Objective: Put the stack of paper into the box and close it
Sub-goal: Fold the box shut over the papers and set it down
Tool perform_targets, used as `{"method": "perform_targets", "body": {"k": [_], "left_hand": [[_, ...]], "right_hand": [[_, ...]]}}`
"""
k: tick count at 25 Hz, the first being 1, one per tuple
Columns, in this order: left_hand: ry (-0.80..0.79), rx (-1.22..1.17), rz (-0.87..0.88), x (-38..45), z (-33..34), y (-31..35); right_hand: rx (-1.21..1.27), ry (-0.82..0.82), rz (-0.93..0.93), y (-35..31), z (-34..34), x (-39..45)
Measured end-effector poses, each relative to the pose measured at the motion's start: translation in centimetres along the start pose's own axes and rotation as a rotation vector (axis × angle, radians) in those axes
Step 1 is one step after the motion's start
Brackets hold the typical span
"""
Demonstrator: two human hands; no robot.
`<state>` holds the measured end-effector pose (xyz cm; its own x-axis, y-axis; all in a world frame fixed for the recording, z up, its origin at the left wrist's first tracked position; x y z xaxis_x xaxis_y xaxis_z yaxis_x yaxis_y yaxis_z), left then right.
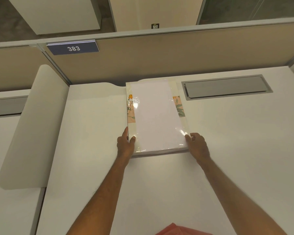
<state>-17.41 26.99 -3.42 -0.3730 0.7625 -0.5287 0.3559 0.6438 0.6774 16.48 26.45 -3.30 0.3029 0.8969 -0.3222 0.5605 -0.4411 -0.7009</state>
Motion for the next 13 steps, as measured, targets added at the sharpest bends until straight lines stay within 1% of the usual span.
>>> {"method": "perform_targets", "body": {"k": [2, 4, 7, 9, 13], "left_hand": [[0.028, 0.098, 0.048, -0.5, -0.5, 0.3], [0.089, 0.220, 0.099, -1.3, -1.2, 0.9], [0.203, 0.484, 0.280, -3.0, -1.6, 2.5], [0.264, 0.656, 0.400, -4.5, -1.3, 3.4], [0.285, 0.879, 0.520, -6.5, -0.4, 3.8]], "right_hand": [[-0.033, 0.033, -0.064, -0.5, 0.0, -0.8], [-0.110, 0.059, -0.160, -1.3, -0.1, -1.7], [-0.266, 0.054, -0.323, -3.0, -0.4, -2.5], [-0.419, 0.041, -0.423, -4.1, -0.7, -3.0], [-0.647, 0.010, -0.618, -6.2, -1.0, -3.9]]}}
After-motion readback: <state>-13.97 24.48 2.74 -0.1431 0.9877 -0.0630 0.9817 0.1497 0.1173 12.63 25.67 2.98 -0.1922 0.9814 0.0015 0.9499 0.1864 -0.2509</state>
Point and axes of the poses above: each hand's wrist, its own x-axis towards the middle knuckle, its own z-axis out of the palm, y = z × x, the point moved 6 cm from there along x, towards the middle knuckle, and after that the axes turned 8 degrees about -z, right-handed, at the moved point
